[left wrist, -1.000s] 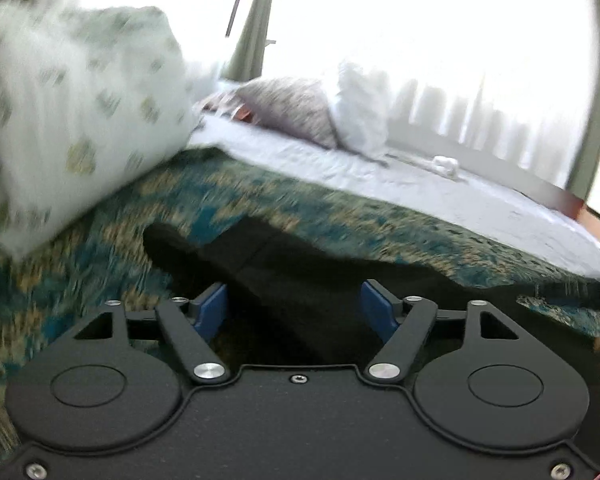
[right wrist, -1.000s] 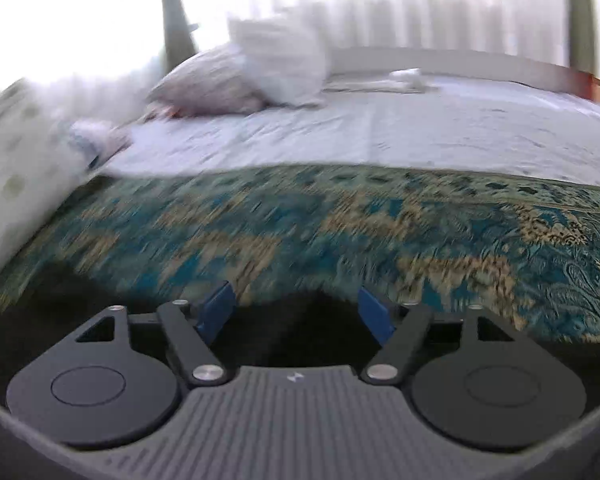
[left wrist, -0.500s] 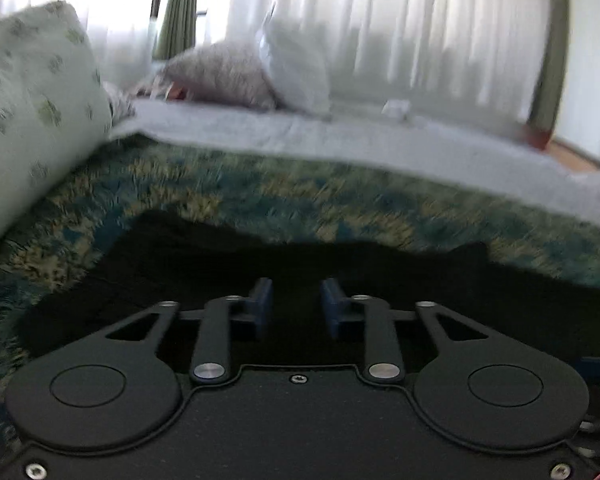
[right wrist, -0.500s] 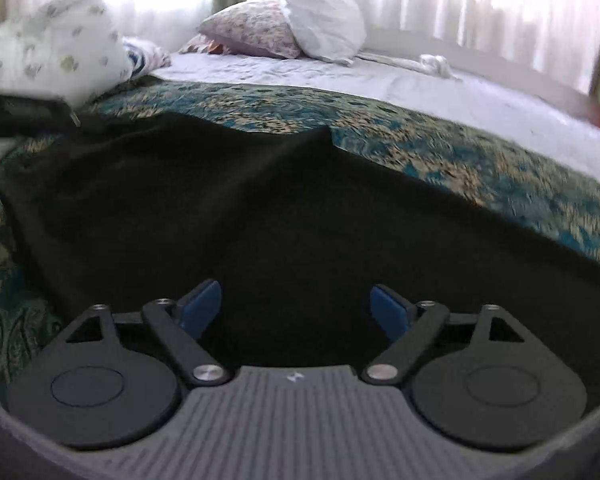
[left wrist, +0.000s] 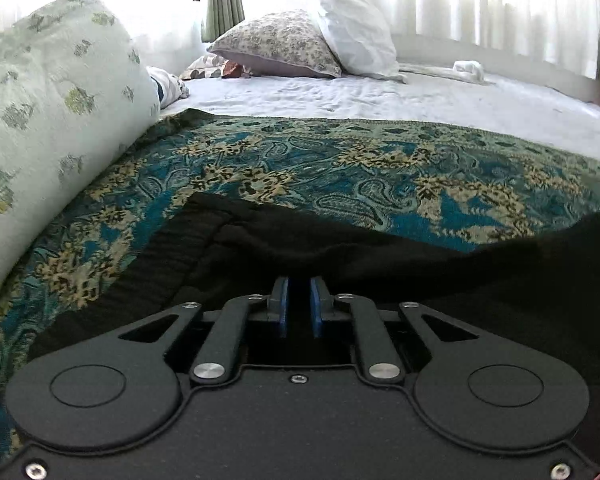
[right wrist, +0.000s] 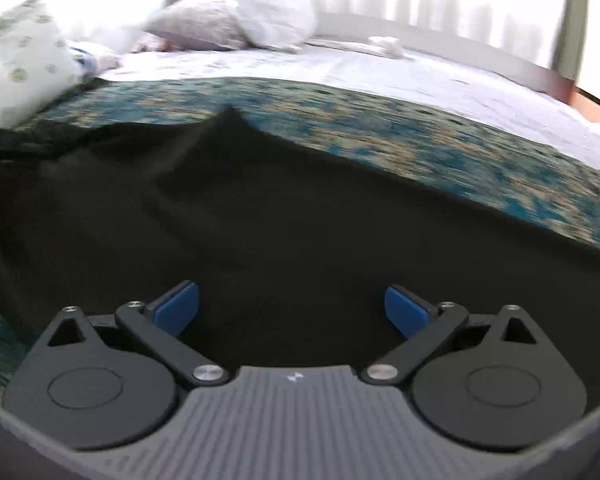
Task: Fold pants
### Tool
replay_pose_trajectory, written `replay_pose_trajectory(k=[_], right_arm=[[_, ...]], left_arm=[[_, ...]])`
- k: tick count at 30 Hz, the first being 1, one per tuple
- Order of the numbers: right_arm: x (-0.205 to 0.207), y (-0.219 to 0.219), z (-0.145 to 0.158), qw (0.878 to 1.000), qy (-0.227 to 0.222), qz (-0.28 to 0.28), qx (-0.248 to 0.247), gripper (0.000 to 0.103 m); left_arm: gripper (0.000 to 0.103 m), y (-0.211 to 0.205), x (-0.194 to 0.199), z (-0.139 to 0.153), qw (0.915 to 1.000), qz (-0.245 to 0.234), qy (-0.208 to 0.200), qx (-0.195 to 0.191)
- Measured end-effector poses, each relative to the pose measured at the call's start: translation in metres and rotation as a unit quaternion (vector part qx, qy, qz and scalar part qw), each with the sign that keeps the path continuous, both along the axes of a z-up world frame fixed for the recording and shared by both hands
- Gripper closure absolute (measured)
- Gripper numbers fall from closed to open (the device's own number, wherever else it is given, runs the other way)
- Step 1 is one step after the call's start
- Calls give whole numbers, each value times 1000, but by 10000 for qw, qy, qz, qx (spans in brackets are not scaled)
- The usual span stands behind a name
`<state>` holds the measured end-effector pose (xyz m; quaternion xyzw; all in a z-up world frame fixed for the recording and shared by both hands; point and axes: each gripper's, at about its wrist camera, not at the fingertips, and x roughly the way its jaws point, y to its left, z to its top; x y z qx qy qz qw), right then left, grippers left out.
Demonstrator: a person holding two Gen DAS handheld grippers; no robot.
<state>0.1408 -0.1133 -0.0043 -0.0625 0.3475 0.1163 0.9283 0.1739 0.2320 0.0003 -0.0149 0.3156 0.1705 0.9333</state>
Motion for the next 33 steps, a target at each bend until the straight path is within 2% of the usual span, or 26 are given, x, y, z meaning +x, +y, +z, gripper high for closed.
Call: replay_pose_trajectory(k=[1,3,4,6,9,12,16,18,20,21,23,25,27,30,33], right_arm=[[0,-15,0,9999,23,-169,1,1],[-1,-45,2,9984,70,-559,2,1],[-2,-59,2,9972,85,-743,-14,1],[-2,-89,3,9934,91,-1144,-79,0],[-1,-138,3,9842,74,-1758,-171,0],[1,-188,3,9734,110,-2290,-4,0],[-5,-239,10,9477,-13,-3189,-116,1],[-20,-261,16,9386,-231,-3440,157,1],[-35,-275,20,9317,-438,-3576,471,1],[-43,-280,21,9282,-539,-3634,593,1],[-58,-287,22,9205,-744,-3768,717,1],[-75,-296,22,9110,-933,-3935,810,1],[-88,-302,22,9018,-1124,-4076,891,1],[-102,-313,22,8844,-1418,-4336,987,1],[-111,-322,18,8701,-1646,-4503,1140,1]], left_arm=[[87,0,0,2,10000,1,10,1],[75,-2,-8,6,10000,-12,-31,-37],[63,-4,-12,8,9999,-52,-75,-67],[55,-12,-24,14,9995,-171,-229,-127],[51,-28,-39,22,9988,-371,-295,-153],[50,-45,-54,28,9981,-501,-306,-202],[46,-69,-71,35,9965,-706,-339,-279],[45,-84,-77,40,9953,-843,-376,-296],[47,-103,-79,45,9929,-1060,-399,-376],[51,-113,-78,47,9909,-1215,-400,-428],[71,-137,-70,50,9865,-1528,-332,-482],[80,-161,-57,52,9821,-1797,-212,-525],[82,-181,-39,52,9791,-1950,-106,-568],[88,-202,1,43,9804,-1832,270,-671],[91,-209,41,27,9840,-1426,731,-774]])
